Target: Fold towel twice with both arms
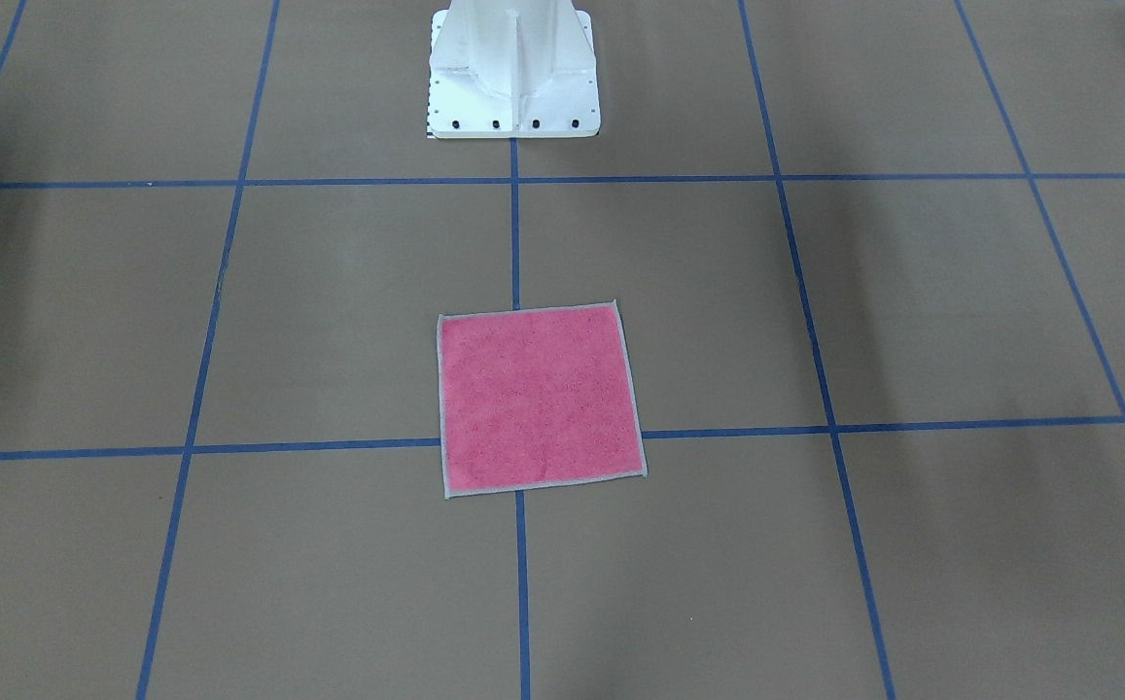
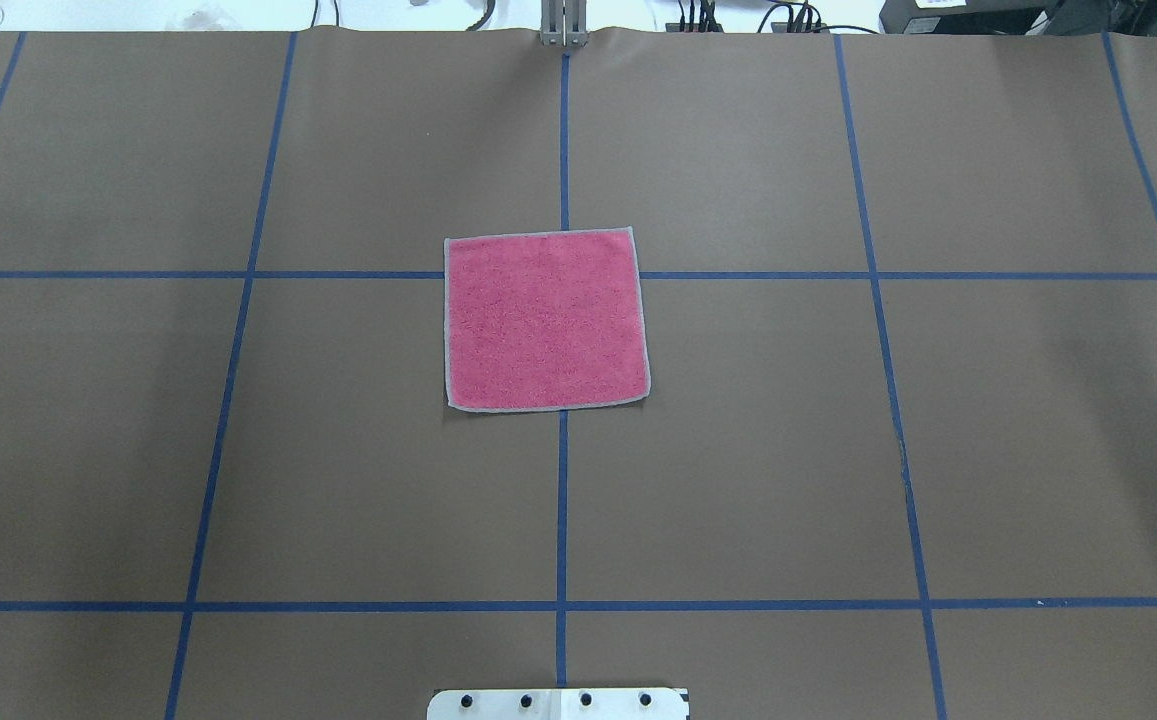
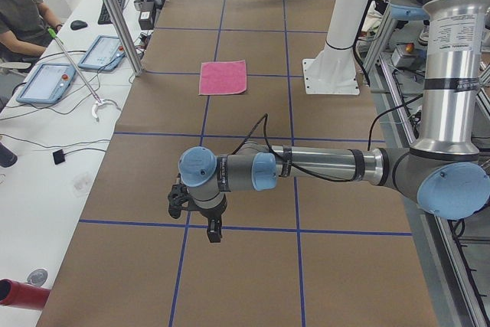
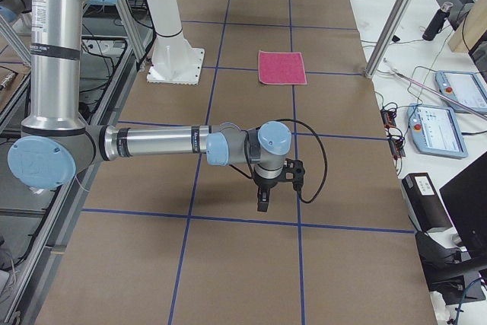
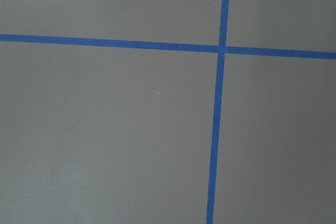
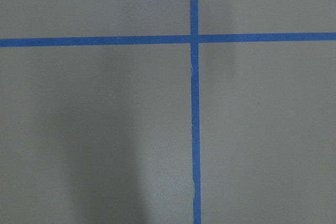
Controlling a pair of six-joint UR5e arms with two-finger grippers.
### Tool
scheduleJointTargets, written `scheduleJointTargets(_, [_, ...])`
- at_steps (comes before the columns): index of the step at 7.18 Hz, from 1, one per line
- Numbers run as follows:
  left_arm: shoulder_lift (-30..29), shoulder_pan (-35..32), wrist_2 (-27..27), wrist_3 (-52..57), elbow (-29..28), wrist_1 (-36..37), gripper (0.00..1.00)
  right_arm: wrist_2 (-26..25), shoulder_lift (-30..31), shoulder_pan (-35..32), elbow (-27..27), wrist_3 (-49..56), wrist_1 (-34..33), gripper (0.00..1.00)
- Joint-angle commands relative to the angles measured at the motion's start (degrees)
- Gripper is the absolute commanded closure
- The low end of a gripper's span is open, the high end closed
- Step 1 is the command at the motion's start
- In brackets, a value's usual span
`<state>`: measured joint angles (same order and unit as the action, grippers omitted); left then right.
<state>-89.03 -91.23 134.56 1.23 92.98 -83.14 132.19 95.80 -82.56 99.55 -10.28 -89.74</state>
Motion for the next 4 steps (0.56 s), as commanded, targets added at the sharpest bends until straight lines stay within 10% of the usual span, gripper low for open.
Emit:
scheduleJointTargets(1, [0.09, -0.09, 0.00, 0.09, 0.36, -0.96, 0.00, 0.00, 0.00, -0.06, 0.20, -0.01, 0.00, 0.00])
scheduleJointTargets(4, [0.18, -0.17, 0.61, -0.18, 1.59, -1.32, 0.00, 0.09, -0.09, 0.03, 0.37, -0.01, 0.00, 0.00])
